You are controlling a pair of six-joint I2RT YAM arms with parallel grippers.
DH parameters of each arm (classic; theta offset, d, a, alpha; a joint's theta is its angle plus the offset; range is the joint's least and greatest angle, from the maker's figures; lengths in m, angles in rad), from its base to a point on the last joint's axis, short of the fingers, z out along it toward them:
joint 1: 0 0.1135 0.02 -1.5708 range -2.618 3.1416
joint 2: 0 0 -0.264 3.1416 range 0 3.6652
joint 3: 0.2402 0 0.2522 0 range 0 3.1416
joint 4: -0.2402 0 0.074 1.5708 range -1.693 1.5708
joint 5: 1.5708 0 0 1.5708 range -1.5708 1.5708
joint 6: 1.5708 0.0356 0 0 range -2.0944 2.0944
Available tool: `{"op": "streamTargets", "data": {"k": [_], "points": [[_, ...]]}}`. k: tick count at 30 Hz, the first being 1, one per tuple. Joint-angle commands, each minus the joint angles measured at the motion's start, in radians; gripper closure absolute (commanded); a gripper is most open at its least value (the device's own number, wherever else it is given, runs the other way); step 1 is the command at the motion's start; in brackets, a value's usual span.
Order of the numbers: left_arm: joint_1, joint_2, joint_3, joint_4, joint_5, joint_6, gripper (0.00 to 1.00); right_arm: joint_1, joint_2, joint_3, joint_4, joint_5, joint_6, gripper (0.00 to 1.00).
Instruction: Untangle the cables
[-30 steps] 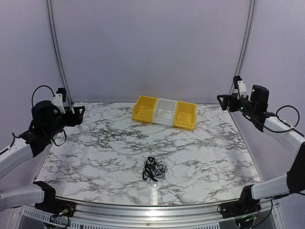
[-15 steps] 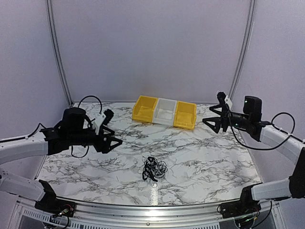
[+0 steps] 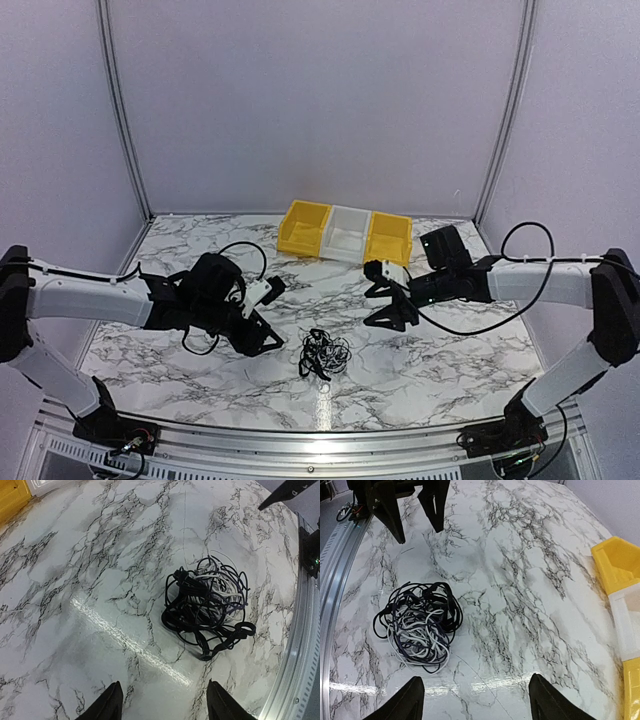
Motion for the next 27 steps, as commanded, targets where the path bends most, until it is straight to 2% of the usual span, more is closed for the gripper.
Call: {"op": "streamTargets", "data": {"k": [1,4,8,11,15,20,27], "points": [[-0.005,0.064,0.065,-0.002,0.02,-0.11,0.41,0.07,0.066,0.078,-0.077,0.071,-0.077,0.33],[-0.005,0.073,0.057,0.017,0.016,-0.144,0.41,0.094,0.079,0.087,-0.074,0.085,-0.071,0.34],[-0.005,0.087,0.044,0.123,0.077,-0.202,0.41,0.115,0.098,0.084,-0.069,0.08,-0.068,0.35],[-0.006,0.075,0.033,0.2,0.082,-0.28,0.42,0.131,0.123,0.098,-0.071,0.093,-0.064,0.39],[-0.03,0.068,0.041,0.219,-0.038,-0.4,0.43,0.135,0.146,0.116,-0.072,0.098,-0.041,0.45],[-0.091,0.109,0.081,0.226,-0.278,-0.541,0.48,0.138,0.166,0.128,-0.065,0.11,-0.025,0.49],[-0.17,0.174,0.085,0.312,-0.36,-0.633,0.44,0.141,0.211,0.152,-0.092,0.104,-0.023,0.56]]}}
